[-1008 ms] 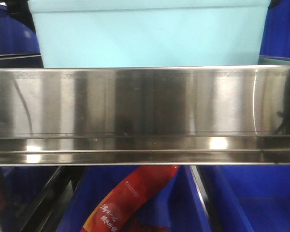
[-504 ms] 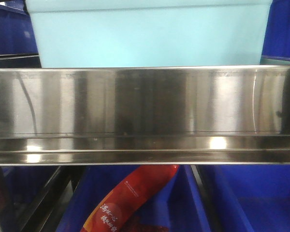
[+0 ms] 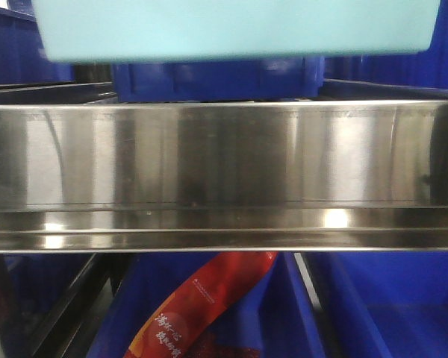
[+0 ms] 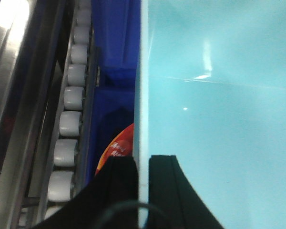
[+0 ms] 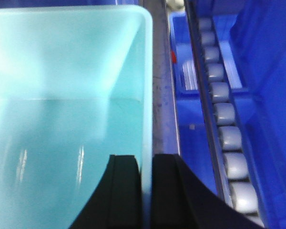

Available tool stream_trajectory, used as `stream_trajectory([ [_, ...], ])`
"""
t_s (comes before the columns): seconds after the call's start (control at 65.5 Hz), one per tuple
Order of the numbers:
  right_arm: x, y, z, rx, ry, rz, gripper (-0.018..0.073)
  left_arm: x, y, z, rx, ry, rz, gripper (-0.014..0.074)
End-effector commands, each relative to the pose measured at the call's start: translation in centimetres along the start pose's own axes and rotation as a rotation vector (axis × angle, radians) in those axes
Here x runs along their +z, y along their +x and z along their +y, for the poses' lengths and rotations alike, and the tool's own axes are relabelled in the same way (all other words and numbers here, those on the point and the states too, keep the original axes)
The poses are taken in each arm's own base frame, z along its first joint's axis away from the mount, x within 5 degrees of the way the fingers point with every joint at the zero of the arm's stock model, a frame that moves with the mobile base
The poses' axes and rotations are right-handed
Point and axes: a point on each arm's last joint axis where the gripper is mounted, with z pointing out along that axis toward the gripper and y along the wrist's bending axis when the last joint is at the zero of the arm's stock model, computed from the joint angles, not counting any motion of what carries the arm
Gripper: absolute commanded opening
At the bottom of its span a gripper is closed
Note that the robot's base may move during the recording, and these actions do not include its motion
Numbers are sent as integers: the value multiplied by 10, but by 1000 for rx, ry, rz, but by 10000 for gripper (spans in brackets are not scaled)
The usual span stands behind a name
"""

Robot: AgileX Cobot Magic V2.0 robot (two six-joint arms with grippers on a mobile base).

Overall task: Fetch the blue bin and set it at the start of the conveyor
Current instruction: 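Lift the turquoise bin up off the shelf with both grippers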

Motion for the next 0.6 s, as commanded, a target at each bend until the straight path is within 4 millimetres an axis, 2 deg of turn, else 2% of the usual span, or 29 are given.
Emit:
stream_trajectory([
  [0.0, -23, 1, -5, -16, 21, -80, -164, -20, 6, -1, -13, 21, -64, -111],
  [0.122, -41, 13, -5, -23, 31, -127, -164, -40, 28, -1, -27, 31, -121, -111],
  [0.244, -60, 21, -2, -45, 27, -179, -164, -64, 38, -3, -9, 57, -184, -111],
  [0.29, -71, 23, 0, -57, 10, -200, -164, -73, 39, -4, 4, 69, -207, -111],
  [0.412, -84, 23, 1, -64, -12, -229, -164, -86, 37, -2, 6, 85, -238, -111],
  [0.58, -88, 24, 1, -64, -19, -237, -164, -93, 35, 1, 8, 85, -262, -111],
])
